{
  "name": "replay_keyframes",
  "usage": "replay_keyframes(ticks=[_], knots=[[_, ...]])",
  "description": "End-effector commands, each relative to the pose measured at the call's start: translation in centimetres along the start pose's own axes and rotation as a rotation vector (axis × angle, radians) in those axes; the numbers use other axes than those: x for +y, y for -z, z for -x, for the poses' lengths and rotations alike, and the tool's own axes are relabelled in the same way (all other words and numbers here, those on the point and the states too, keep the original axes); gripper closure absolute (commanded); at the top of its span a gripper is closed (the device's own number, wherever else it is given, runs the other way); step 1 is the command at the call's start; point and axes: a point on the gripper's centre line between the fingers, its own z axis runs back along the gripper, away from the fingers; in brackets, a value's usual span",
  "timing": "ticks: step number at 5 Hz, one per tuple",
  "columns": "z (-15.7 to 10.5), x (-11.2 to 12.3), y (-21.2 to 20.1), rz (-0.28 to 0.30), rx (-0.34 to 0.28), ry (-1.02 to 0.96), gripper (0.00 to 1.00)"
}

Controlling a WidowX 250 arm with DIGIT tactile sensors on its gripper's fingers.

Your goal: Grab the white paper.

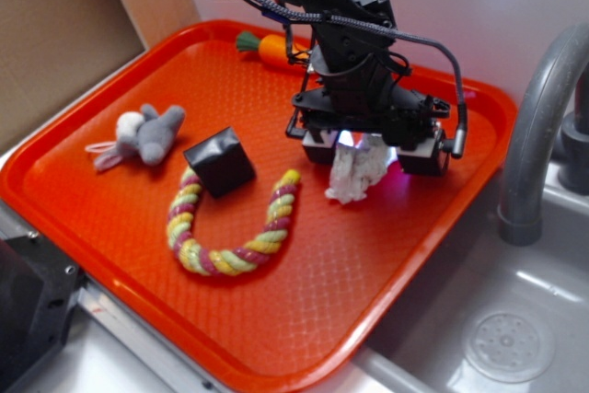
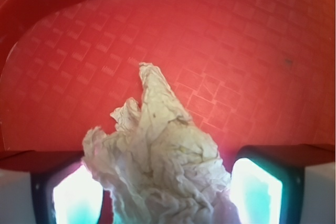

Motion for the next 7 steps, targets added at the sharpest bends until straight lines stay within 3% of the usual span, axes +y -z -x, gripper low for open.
replay_keyframes(ticks=[1,2,3,4,5,6,7], knots=[[-0.4,0.1,-1.1,-0.007,-0.012,0.022,1.0],[-0.7,1.5,-4.1,-0.039,0.034,0.084,1.0],[-1.3,4.4,-9.3,-0.012,0.11,0.197,1.0],[-1.8,7.1,-14.1,0.038,0.096,0.262,1.0],[-1.5,9.2,-17.5,0.016,0.062,0.259,1.0],[-1.1,11.9,-22.0,-0.014,-0.027,0.312,1.0],[0.0,12.8,-23.2,0.112,-0.108,0.175,1.0]])
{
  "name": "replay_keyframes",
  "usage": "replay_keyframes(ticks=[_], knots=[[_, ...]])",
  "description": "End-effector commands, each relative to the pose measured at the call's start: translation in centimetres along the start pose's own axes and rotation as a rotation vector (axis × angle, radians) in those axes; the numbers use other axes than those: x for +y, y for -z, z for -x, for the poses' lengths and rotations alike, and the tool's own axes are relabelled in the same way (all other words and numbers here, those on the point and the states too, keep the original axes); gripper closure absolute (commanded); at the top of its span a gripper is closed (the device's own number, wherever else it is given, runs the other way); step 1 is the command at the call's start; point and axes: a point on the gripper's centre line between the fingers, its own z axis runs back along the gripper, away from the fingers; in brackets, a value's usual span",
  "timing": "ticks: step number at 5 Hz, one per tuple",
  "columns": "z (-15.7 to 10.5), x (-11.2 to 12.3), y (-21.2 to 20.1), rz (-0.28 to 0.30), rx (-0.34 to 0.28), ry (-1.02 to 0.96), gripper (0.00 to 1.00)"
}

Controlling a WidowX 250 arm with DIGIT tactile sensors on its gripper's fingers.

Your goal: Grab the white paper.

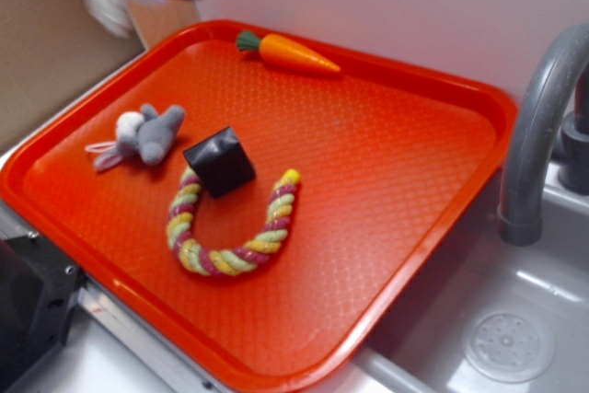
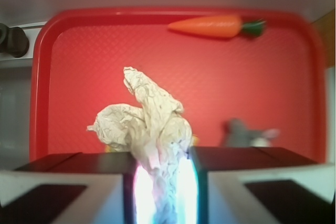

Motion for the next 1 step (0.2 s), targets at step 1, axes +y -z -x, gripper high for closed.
replay_keyframes(ticks=[1], knots=[[0.75,0.29,-1.46,0.101,-0.178,-0.22,1.0]])
